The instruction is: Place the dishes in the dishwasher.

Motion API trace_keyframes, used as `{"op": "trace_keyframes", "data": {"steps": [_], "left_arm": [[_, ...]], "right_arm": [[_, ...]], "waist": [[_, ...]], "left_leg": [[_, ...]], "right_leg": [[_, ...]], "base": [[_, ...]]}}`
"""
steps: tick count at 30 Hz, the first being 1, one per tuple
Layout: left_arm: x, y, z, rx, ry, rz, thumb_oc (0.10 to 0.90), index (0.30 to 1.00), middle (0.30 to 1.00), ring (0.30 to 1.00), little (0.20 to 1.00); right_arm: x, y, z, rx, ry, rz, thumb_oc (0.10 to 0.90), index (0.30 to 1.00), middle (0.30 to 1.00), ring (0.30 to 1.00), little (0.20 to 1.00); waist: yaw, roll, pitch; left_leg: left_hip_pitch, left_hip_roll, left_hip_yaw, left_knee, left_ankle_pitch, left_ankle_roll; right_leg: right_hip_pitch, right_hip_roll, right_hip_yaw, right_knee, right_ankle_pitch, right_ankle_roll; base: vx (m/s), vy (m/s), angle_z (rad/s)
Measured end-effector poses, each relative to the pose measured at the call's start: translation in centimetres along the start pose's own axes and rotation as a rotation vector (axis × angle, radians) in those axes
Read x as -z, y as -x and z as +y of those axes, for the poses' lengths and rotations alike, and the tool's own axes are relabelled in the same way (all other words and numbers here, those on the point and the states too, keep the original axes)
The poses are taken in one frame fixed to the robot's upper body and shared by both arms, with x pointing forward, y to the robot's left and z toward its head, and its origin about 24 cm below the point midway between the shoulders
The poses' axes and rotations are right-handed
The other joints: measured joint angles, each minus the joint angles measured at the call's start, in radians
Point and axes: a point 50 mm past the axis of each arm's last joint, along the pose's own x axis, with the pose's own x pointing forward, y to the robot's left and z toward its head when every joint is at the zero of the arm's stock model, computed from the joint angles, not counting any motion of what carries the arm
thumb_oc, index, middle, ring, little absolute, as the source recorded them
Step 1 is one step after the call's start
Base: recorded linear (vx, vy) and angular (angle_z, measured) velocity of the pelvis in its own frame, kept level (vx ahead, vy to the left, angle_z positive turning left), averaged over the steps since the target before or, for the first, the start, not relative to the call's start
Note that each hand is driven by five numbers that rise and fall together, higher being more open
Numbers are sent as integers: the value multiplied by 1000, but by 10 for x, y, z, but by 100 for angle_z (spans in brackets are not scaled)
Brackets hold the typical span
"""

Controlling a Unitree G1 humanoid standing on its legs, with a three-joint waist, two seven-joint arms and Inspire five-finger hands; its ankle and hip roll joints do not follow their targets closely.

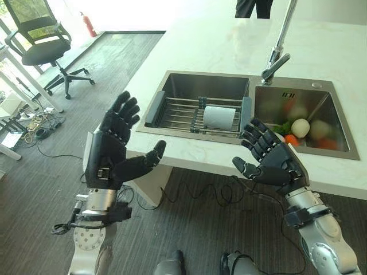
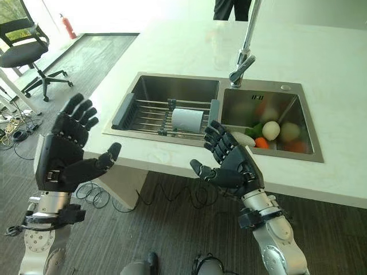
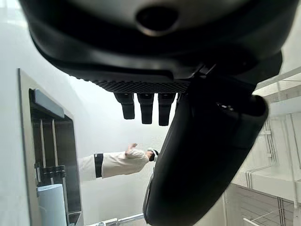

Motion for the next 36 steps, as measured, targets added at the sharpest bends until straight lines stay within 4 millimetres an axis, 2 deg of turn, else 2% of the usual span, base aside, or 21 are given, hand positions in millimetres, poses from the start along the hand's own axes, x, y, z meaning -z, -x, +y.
{"op": "trace_keyframes", "data": {"steps": [2,3,4,5,7,10,13,15,16,17,20,21,22,25,27,28,29,30,32,34,36], "left_arm": [[1,-7,-4,23,66,-21,800,900,900,900,900],[0,-7,-3,20,76,-23,800,900,900,900,900],[-1,-8,-2,20,68,-25,800,900,900,900,900],[-1,-9,-2,24,64,-28,800,900,900,900,900],[-5,-15,0,60,38,-32,800,900,900,900,900],[-9,-19,0,95,18,-51,800,900,900,900,900],[-10,-21,-1,150,-14,-47,800,900,900,900,900],[-12,-23,-1,196,-38,-45,800,900,900,900,900],[-13,-23,-2,214,-69,-47,800,900,900,900,900],[-14,-24,-2,213,-71,-51,800,900,900,900,900],[-16,-27,0,221,-91,-56,800,900,900,900,900],[-17,-27,0,230,-98,-54,800,900,900,900,900],[-16,-28,0,228,-99,-54,800,900,900,900,900],[-16,-28,0,231,-103,-53,800,900,900,900,900],[-15,-27,-1,215,-92,-55,800,900,900,900,900],[-13,-26,-3,189,-67,-60,800,900,900,900,900],[-14,-24,-5,170,-52,-66,800,900,900,900,900],[-13,-24,-5,167,-50,-65,800,900,900,900,900],[-14,-25,-5,172,-66,-67,800,900,900,900,900],[-14,-25,-6,172,-74,-66,800,900,900,900,900],[-12,-23,-6,154,-61,-61,800,900,900,900,900]], "right_arm": [[-3,-1,-2,5,46,-3,800,900,900,900,900],[-4,-2,-1,-3,51,-4,800,900,900,900,900],[-4,-2,0,-4,43,-12,800,900,900,900,900],[-4,-2,0,-2,40,-15,800,900,900,900,900],[-6,1,3,-2,32,-26,800,900,900,900,900],[-6,-2,11,-1,-17,-70,800,900,900,900,900],[-4,-5,16,2,-53,-89,800,900,900,900,900],[-1,-7,21,0,-73,-84,800,900,900,900,900],[3,-4,22,14,-90,-73,800,900,900,900,900],[5,-4,23,18,-104,-72,800,900,900,900,900],[7,-8,28,-13,-106,-58,800,900,900,900,900],[7,-8,27,-14,-101,-55,800,900,900,900,900],[6,-7,25,-18,-85,-48,800,900,900,900,900],[5,-6,23,-30,-63,-39,800,900,900,900,900],[4,-7,22,-48,-48,-33,800,900,900,900,900],[3,-8,19,-60,-27,-19,800,900,900,900,900],[1,-10,19,-75,-12,-15,800,900,900,900,900],[-2,-12,20,-82,-7,-26,800,900,900,900,900],[-9,-14,19,-122,29,-34,800,900,900,900,900],[-15,-13,14,-135,70,-39,800,900,900,900,900],[-18,-13,9,-123,92,-41,800,900,900,900,900]], "waist": [[11,8,2],[16,17,-2],[8,1,-5],[9,-5,-5],[11,-23,-6],[16,-45,-6],[44,-57,-6],[39,-51,-6],[29,-48,-4],[21,-47,-4],[23,-56,-8],[12,-55,-7],[-7,-48,-4],[-23,-54,-4],[-15,-64,-5],[-15,-70,-9],[-8,-76,-13],[-8,-69,-11],[-19,-82,-20],[-14,-82,-21],[-14,-79,-19]], "left_leg": [[-59,-13,-55,26,20,10],[-53,-15,-43,26,42,15],[-47,-39,-17,34,32,48],[-35,-61,-5,29,22,73],[-8,-107,26,21,5,109],[24,-137,41,27,-14,156],[39,-134,68,27,-33,173],[56,-134,68,22,-66,183],[86,-125,69,8,-71,194],[91,-125,74,2,-73,197],[73,-137,152,-6,-67,196],[68,-150,162,-5,-72,191],[67,-165,176,-7,-75,188],[75,-169,169,-6,-75,190],[77,-174,162,-4,-75,190],[74,-175,162,-3,-77,191],[69,-165,160,-5,-77,193],[68,-147,153,-7,-72,186],[96,-132,144,-51,-49,152],[116,-127,144,-81,-16,140],[110,-113,140,-66,-9,127]], "right_leg": [[22,-13,34,7,-31,31],[26,-20,42,10,-32,56],[34,-46,61,-8,-37,80],[55,-65,60,-43,-24,86],[98,-113,61,-98,17,134],[146,-146,47,-136,69,175],[158,-154,-10,-166,123,157],[167,-142,-25,-167,200,153],[157,-142,-21,-118,223,157],[121,-139,-19,-64,215,166],[-10,-151,-57,-57,163,133],[-44,-169,-56,-79,163,140],[-95,-199,-47,-100,180,172],[-104,-168,31,-134,192,175],[-84,-145,7,-113,189,174],[-77,-131,-16,-68,178,162],[-47,-99,-30,-86,151,123],[-28,-75,-38,-129,151,99],[-14,-53,-50,-135,147,86],[-13,-49,-50,-119,132,73],[-22,-42,-53,-93,120,50]], "base": [[260,351,-35],[194,254,-51],[229,286,-40],[203,242,-28],[235,272,-15],[187,240,-5],[186,220,-25],[224,218,-15],[165,43,-15],[118,-43,-23],[89,-171,-50],[217,-358,-51],[203,-341,-25],[144,-304,8],[155,-427,13],[110,-290,12],[116,-263,4],[194,-379,-5],[148,-316,-7],[10,-85,-4],[-32,42,0]]}}
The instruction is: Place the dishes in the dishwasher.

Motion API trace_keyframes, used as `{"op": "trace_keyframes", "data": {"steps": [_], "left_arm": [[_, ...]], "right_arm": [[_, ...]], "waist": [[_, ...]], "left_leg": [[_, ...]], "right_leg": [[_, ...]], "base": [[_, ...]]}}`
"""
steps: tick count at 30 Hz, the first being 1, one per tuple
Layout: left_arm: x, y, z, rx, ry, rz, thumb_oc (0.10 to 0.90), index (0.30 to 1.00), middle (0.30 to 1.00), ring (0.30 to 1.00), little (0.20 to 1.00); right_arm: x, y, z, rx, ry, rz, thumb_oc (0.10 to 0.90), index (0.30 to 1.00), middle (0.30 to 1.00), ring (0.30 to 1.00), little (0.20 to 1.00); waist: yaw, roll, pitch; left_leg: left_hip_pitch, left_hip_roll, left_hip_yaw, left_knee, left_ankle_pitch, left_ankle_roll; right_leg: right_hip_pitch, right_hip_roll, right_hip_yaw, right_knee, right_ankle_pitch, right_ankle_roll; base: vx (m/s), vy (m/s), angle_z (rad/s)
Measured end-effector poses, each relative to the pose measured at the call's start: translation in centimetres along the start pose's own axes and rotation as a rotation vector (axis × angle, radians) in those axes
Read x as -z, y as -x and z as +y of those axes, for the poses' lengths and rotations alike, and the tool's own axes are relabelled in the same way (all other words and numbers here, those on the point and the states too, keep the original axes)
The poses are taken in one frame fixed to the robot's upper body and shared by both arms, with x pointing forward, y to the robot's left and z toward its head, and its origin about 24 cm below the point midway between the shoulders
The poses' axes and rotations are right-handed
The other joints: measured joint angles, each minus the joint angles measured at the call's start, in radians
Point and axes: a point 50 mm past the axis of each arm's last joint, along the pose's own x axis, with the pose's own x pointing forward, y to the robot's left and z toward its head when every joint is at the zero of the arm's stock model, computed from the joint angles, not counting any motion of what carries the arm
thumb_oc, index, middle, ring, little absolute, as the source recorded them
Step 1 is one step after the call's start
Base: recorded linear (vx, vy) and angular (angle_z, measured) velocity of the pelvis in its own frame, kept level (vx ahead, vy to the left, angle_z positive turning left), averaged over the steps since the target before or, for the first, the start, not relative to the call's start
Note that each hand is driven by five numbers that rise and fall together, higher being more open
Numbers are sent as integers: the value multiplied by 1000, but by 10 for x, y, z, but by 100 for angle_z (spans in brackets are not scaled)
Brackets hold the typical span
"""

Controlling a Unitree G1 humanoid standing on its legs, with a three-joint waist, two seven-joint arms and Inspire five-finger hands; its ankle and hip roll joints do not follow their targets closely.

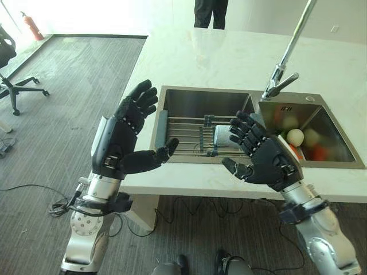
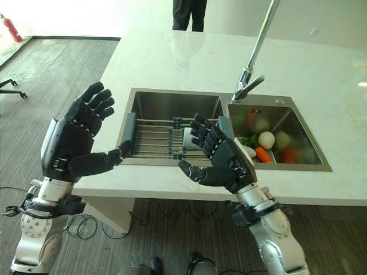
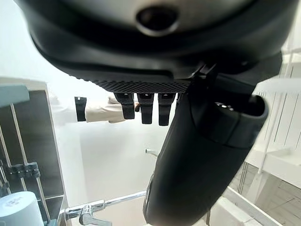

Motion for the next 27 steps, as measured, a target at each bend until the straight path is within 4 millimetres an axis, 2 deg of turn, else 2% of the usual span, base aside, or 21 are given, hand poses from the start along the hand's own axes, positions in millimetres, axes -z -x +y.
{"op": "trace_keyframes", "data": {"steps": [1,2,3,4,5,10,15,19,20,22,24,27], "left_arm": [[2,1,-3,-12,21,-1,800,900,900,900,900],[3,0,-5,-1,26,2,800,900,900,900,900],[4,-2,-11,22,30,-4,800,900,900,900,900],[3,-4,-11,31,19,-13,800,900,900,900,900],[1,-9,-11,34,15,-30,800,900,900,900,900],[-9,-21,-9,77,-54,-79,800,900,900,900,900],[-17,-27,2,188,-258,-51,800,900,900,900,900],[-24,-51,14,245,-429,-48,800,900,900,900,900],[-22,-54,16,252,-441,-33,800,900,900,900,900],[-18,-58,20,264,-473,0,800,900,900,900,900],[-11,-69,28,276,-528,57,800,900,900,900,900],[3,-70,38,251,-544,149,800,900,900,900,900]], "right_arm": [[-1,-1,-1,8,15,-4,800,900,900,900,900],[1,-1,0,15,15,-4,800,900,900,900,900],[2,-2,0,15,18,-6,800,900,900,900,900],[0,-2,0,12,27,-10,800,900,900,900,900],[-1,0,-2,29,29,-13,800,900,900,900,900],[1,-2,1,35,43,-18,800,900,900,900,900],[0,-3,1,36,45,-24,800,900,900,900,900],[-2,-11,2,24,47,-36,800,900,900,900,900],[-2,-12,2,18,49,-38,800,900,900,900,900],[-2,-15,3,2,60,-30,800,900,900,900,900],[0,-17,0,-9,77,-4,800,900,900,900,900],[0,-17,-1,-15,84,9,800,900,900,900,900]], "waist": [[-2,6,3],[-11,9,3],[-29,18,4],[-36,34,4],[-46,50,3],[-36,51,-2],[-38,52,-5],[-59,54,-33],[-60,60,-43],[-89,74,-63],[-89,84,-72],[-112,105,-85]], "left_leg": [[-60,34,1,95,-33,-46],[-66,69,8,122,-42,-57],[-53,108,-42,95,-44,-64],[-33,113,-81,64,-40,-70],[-6,117,-71,24,-27,-104],[-7,84,-75,28,-19,-81],[-4,80,-64,33,-19,-75],[14,81,-42,24,-22,-69],[14,81,-40,26,-24,-67],[16,81,-30,29,-26,-65],[28,82,-11,25,-27,-62],[35,82,5,25,-32,-61]], "right_leg": [[-3,0,-12,8,-4,-29],[0,6,-26,8,-9,-38],[6,11,-27,12,-23,-32],[4,11,-27,17,-27,-23],[5,-1,-26,32,-33,-13],[9,-34,-25,24,-15,5],[23,-35,-24,-6,11,18],[29,-30,0,-24,23,23],[30,-30,1,-24,23,23],[30,-30,8,-33,28,25],[28,-27,28,-30,32,25],[25,-25,46,-31,30,33]], "base": [[1,74,7],[39,147,18],[52,121,17],[87,129,13],[79,72,5],[42,69,9],[8,68,-4],[9,66,-14],[-14,54,-21],[8,59,-13],[30,51,-24],[22,40,-18]]}}
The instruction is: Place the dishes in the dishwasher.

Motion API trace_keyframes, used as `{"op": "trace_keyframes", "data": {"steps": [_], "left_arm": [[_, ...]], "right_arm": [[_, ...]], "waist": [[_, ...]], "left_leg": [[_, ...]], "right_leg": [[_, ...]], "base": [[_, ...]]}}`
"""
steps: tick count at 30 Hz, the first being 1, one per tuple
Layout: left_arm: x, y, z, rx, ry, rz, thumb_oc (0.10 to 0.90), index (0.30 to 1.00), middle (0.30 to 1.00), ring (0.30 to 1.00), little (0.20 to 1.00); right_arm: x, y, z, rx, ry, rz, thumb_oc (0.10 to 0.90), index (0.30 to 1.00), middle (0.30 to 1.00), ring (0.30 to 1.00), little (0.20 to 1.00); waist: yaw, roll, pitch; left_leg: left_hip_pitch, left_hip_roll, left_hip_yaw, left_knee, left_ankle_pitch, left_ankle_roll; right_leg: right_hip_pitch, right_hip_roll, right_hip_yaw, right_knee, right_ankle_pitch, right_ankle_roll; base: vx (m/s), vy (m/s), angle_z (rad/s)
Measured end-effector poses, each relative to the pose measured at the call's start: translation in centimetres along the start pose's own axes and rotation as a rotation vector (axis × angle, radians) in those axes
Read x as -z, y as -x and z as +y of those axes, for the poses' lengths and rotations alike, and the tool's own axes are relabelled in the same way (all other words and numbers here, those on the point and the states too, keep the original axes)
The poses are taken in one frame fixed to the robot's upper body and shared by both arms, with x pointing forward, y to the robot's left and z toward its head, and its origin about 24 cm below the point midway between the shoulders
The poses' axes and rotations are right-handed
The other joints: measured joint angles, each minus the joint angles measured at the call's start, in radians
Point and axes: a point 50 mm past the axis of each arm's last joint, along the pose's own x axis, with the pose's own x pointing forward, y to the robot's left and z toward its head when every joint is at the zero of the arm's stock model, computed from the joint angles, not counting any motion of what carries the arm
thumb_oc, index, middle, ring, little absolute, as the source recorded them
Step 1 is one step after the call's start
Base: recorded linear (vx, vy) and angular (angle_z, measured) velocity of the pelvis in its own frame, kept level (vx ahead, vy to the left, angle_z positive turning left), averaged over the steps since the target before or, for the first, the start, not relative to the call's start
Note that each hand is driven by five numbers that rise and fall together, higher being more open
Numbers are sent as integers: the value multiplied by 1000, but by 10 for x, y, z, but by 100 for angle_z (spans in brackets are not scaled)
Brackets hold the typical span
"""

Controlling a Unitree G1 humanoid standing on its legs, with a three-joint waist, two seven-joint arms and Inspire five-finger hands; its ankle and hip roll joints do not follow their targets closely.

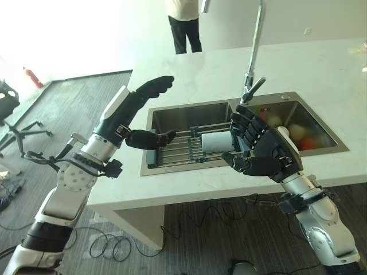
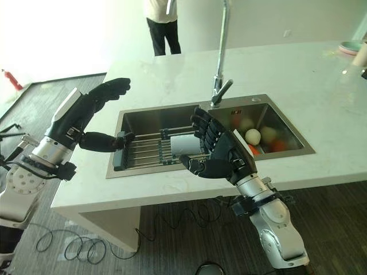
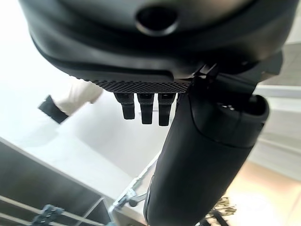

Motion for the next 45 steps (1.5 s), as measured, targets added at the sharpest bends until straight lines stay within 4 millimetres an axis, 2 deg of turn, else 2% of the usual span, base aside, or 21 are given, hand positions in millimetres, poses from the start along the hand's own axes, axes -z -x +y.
{"op": "trace_keyframes", "data": {"steps": [6,14,23,30,39,41,45], "left_arm": [[9,0,-14,94,20,71,800,900,900,900,900],[33,-9,-33,256,52,232,800,900,900,900,900],[74,-2,-24,233,101,441,800,900,900,900,900],[76,-7,-23,238,92,450,800,900,900,900,900],[85,-3,-21,247,101,493,800,900,900,900,900],[89,-5,-21,257,93,519,800,900,900,900,900],[101,3,-19,278,112,579,800,900,900,900,900]], "right_arm": [[1,1,-2,-20,18,38,800,900,900,900,900],[4,1,-1,-58,15,70,800,900,900,900,900],[13,2,-4,-77,15,130,800,900,900,900,900],[13,2,-3,-86,14,131,800,900,900,900,900],[13,2,-3,-97,16,133,800,900,900,900,900],[12,3,-4,-100,28,140,800,900,900,900,900],[12,3,-5,-104,33,145,800,900,900,900,900]], "waist": [[-28,3,-2],[-36,4,-3],[-63,6,-4],[-83,7,-4],[-106,19,-4],[-114,21,-3],[-122,37,-3]], "left_leg": [[11,5,20,-2,-1,0],[28,8,45,-9,-1,0],[48,17,75,-27,1,-5],[51,17,82,-33,2,-5],[78,17,110,-54,3,-7],[79,18,113,-56,3,-8],[83,19,135,-58,3,-8]], "right_leg": [[-3,8,18,1,2,-1],[-3,16,41,1,10,-7],[-7,34,67,-5,11,-7],[-8,37,72,-12,21,-13],[-6,46,96,-15,22,-11],[-6,48,100,-16,22,-11],[-10,60,121,-29,29,-4]], "base": [[15,26,-10],[17,24,-9],[33,21,-11],[13,5,-2],[5,2,-9],[3,10,-6],[7,15,-14]]}}
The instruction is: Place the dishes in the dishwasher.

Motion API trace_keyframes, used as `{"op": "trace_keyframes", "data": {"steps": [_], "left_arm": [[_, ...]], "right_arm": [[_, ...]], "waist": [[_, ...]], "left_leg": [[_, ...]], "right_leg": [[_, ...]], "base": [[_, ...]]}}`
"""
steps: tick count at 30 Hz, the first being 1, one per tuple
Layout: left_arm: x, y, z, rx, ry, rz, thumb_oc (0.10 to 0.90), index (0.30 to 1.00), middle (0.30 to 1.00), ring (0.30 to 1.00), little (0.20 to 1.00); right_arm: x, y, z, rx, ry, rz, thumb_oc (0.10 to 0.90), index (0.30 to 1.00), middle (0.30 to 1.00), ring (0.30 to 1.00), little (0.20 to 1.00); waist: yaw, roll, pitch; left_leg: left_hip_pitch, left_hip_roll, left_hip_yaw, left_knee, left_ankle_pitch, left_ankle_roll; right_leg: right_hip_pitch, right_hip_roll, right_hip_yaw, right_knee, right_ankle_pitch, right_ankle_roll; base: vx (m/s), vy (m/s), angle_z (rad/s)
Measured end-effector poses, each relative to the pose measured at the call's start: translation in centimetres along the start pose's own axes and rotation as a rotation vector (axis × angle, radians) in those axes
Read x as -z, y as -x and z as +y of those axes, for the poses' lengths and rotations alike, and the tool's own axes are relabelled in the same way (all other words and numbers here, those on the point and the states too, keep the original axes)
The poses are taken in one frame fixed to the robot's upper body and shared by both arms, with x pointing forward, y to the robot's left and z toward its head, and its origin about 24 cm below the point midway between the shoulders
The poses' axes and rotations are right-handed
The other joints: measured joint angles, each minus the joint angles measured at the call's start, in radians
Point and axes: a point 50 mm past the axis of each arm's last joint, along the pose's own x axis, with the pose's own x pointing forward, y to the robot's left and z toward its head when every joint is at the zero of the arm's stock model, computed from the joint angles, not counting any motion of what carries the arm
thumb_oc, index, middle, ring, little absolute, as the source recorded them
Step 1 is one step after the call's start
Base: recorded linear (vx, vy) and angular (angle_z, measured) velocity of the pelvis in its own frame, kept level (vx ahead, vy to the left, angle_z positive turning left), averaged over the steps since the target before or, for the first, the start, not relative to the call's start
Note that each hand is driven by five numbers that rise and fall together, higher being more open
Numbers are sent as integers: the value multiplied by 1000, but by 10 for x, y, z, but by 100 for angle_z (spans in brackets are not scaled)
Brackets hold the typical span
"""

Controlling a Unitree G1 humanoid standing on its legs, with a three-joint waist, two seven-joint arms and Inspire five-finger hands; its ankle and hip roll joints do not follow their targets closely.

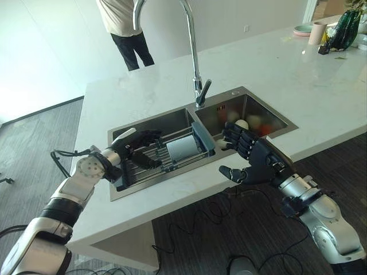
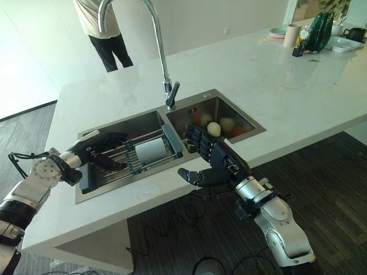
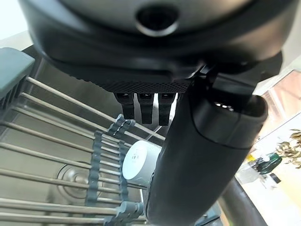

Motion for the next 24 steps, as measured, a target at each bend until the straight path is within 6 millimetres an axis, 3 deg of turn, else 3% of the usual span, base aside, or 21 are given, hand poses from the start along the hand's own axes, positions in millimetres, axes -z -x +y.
{"op": "trace_keyframes", "data": {"steps": [6,19,21,24], "left_arm": [[6,1,-1,21,10,27,800,900,900,900,900],[3,-1,5,17,9,28,800,900,900,900,900],[-3,-3,8,10,3,12,800,900,900,900,900],[-18,-12,7,-29,-5,-19,800,900,900,900,900]], "right_arm": [[0,1,-1,-19,12,17,800,900,900,900,900],[0,1,-1,-31,18,29,800,900,900,900,900],[-8,-5,-2,-51,35,-3,800,900,900,900,900],[0,-4,-8,-19,11,11,800,900,900,900,900]], "waist": [[-19,4,0],[-19,6,1],[-18,12,32],[-16,-17,54]], "left_leg": [[16,1,9,-17,2,-2],[19,0,14,-31,4,-4],[36,-2,18,-64,9,-8],[55,-1,10,-64,10,-10]], "right_leg": [[7,6,6,-5,2,-1],[7,8,7,-14,2,0],[13,13,6,-20,3,-3],[25,9,-4,-16,-11,10]], "base": [[6,5,-5],[1,1,0],[13,-16,1],[44,-44,4]]}}
